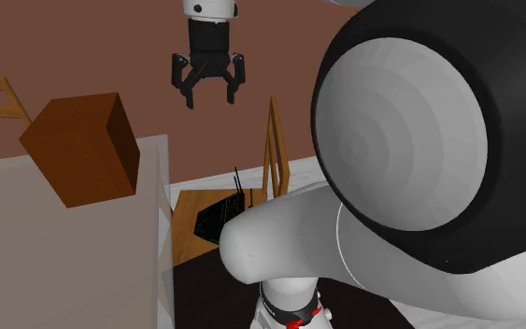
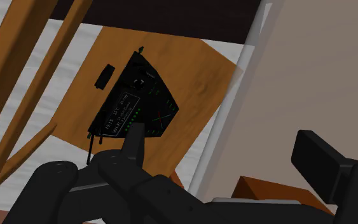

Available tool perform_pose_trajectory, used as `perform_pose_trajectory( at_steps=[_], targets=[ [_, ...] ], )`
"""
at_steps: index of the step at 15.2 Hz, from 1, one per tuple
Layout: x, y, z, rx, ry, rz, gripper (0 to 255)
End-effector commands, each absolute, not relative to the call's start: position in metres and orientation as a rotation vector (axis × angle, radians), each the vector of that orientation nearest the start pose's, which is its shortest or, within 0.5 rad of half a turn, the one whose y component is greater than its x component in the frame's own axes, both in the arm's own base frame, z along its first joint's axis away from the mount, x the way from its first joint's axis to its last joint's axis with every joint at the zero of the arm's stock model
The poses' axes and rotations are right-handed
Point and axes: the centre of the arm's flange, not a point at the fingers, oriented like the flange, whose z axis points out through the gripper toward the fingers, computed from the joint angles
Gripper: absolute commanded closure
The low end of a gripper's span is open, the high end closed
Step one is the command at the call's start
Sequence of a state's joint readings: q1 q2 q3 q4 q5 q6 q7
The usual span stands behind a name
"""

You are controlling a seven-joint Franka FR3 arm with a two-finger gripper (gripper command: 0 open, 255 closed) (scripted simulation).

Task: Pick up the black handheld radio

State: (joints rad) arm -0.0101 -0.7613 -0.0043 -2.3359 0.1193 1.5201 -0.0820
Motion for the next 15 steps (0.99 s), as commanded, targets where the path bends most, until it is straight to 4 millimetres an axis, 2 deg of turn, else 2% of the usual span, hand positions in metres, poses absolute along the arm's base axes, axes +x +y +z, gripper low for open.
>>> perform_pose_trajectory(
  at_steps=[1,15],
  targets=[
    [0.308,0.008,0.589,-3.014,-0.108,0.073,0],
    [0.373,-0.022,0.416,-3.071,0.074,0.193,0]
  ],
)
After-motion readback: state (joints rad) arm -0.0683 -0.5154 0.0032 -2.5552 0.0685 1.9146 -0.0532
